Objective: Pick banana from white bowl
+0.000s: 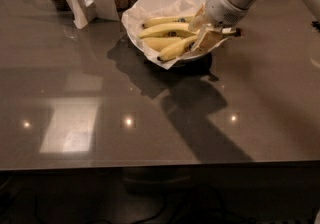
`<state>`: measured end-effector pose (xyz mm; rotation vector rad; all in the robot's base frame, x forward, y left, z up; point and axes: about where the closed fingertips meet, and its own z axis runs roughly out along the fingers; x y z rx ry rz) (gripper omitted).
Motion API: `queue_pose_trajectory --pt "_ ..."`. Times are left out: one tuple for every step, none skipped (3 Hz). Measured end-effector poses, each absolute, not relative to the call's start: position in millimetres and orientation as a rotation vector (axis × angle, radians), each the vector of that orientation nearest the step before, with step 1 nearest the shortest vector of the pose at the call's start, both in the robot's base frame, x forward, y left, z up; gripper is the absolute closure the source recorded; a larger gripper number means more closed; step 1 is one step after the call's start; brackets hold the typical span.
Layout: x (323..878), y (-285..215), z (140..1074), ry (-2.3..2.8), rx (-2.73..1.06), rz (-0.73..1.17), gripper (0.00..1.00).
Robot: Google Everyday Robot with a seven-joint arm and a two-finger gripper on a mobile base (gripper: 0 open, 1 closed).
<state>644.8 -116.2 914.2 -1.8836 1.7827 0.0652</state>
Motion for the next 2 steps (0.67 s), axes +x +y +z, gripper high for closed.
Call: queue_pose_trajectory --pt "646.8 -119.6 907.2 1.800 -1.889 0.067 0.45" --pt "647.9 -121.4 903.3 1.809 -1.889 0.070 0.46"
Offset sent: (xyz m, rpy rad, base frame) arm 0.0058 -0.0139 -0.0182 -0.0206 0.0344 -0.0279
